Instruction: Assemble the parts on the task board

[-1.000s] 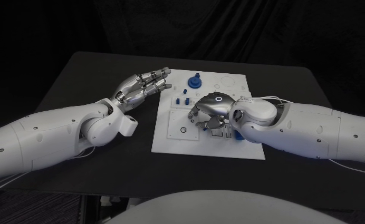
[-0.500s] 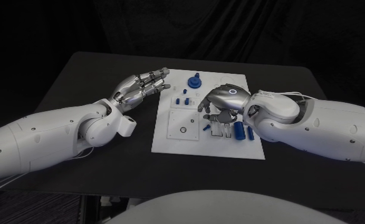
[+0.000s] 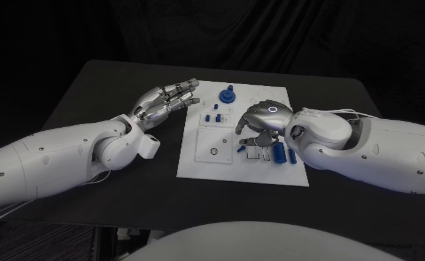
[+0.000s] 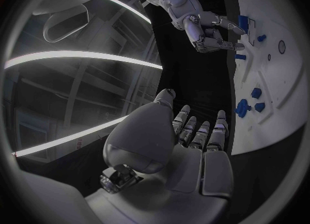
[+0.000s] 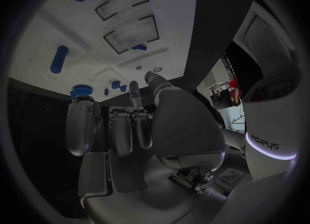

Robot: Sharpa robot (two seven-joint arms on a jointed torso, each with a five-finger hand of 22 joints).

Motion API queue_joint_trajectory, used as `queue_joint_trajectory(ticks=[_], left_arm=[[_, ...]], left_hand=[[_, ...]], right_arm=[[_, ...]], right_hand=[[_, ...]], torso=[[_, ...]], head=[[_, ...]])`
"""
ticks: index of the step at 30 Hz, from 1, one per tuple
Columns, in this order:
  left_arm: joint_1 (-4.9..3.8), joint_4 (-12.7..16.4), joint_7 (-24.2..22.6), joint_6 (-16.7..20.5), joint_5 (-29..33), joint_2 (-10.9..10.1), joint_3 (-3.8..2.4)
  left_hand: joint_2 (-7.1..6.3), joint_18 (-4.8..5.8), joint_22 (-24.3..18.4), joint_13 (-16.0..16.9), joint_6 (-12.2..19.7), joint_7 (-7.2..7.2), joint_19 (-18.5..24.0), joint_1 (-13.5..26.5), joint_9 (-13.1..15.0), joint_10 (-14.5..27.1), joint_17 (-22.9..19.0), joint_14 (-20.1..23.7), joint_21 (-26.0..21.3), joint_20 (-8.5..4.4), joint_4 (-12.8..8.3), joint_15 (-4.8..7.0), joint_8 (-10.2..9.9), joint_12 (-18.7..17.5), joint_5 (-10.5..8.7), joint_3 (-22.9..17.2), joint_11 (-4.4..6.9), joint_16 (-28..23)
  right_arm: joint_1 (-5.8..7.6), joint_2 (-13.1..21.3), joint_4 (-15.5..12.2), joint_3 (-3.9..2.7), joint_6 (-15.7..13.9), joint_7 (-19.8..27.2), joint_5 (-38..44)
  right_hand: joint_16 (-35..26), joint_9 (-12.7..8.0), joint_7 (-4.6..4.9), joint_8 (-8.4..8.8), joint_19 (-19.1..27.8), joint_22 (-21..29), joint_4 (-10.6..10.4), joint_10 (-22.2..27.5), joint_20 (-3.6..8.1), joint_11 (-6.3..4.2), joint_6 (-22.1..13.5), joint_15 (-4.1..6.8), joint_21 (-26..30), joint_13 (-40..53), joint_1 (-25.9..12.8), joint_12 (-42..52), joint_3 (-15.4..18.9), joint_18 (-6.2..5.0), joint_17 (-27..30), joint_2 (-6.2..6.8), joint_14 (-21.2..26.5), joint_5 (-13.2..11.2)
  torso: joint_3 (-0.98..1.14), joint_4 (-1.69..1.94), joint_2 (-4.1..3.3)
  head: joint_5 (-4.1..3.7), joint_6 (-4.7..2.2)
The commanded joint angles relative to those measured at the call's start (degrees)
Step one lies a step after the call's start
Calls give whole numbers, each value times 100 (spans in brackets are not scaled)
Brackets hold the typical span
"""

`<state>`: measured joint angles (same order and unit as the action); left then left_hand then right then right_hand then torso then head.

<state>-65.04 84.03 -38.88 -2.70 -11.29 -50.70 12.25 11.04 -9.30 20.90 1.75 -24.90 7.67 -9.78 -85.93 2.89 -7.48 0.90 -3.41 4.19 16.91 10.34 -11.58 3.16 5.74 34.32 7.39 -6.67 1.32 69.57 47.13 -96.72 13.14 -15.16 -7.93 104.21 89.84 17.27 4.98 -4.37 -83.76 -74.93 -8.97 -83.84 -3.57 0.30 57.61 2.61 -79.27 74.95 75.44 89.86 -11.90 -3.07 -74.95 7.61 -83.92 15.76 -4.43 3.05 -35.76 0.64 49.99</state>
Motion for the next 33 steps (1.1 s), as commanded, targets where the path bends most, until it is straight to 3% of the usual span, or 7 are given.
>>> queue_joint_trajectory(ticks=[1, 7, 11, 25, 33], left_arm=[[14, 9, -391, -89, 16, 8, -5], [15, 7, -387, -100, 16, 17, -5], [15, 0, -381, -103, 16, 26, -5], [22, -20, -373, -124, 16, 64, -5], [24, -22, -364, -132, 16, 77, -5]], left_hand=[[-16, 69, 10, 6, -34, 13, -36, -35, 4, -35, 7, -14, 39, -1, -42, -49, 29, 31, 33, 1, 6, 29], [-14, 89, 27, 7, -36, 13, -66, -32, 3, -41, 14, -46, 50, 0, -55, -75, 29, 38, 33, -15, 6, 47], [-14, 92, 32, 8, -39, 13, -72, -32, 3, -44, 15, -51, 53, 0, -56, -78, 29, 40, 32, -17, 6, 50], [-13, 112, 48, 9, -30, 14, -103, -26, 1, -49, 21, -81, 65, 1, -65, -101, 26, 46, 32, -31, 4, 67], [-11, 126, 54, 10, -31, 16, -121, -22, 1, -53, 25, -99, 72, 1, -70, -116, 26, 49, 31, -39, 2, 78]], right_arm=[[11, -24, -62, -3, 486, -563, 460], [11, -103, -140, -2, 1014, -839, 538], [10, -168, -161, -1, 1240, -957, 553], [-32, -439, -75, 3, 1528, -1058, 564], [-83, -541, -13, 5, 1658, -1116, 564]], right_hand=[[16, 3, -4, 4, -226, -1247, -24, -616, 18, -6, 5, 30, -129, 1505, -43, 14, 41, 105, -1505, 21, -608, -6], [16, -29, 11, 70, -240, -1258, -21, -616, 17, 2, -146, 24, -200, 1505, 12, 14, 60, 115, -1505, 36, -608, -3], [16, -45, 24, 79, -235, -1257, -10, -616, 12, 12, -221, 17, -206, 1505, 35, 14, 64, 114, -1505, 37, -608, -3], [16, -69, 42, 81, -202, -1239, 3, -616, 1, 28, -352, 4, -158, 1505, 47, 14, 75, 101, -1505, 33, -608, -5], [16, -61, 32, 61, -151, -1211, 79, -616, -9, 29, -426, -2, -79, 1505, 121, 14, 64, 80, -1505, 28, -608, -5]], torso=[[9, -12, -11], [8, 18, -4], [7, 8, -5], [-7, 14, -3], [1, 16, -5]], head=[[6, 1], [-21, 1], [-16, 1], [0, 1], [-6, 1]])
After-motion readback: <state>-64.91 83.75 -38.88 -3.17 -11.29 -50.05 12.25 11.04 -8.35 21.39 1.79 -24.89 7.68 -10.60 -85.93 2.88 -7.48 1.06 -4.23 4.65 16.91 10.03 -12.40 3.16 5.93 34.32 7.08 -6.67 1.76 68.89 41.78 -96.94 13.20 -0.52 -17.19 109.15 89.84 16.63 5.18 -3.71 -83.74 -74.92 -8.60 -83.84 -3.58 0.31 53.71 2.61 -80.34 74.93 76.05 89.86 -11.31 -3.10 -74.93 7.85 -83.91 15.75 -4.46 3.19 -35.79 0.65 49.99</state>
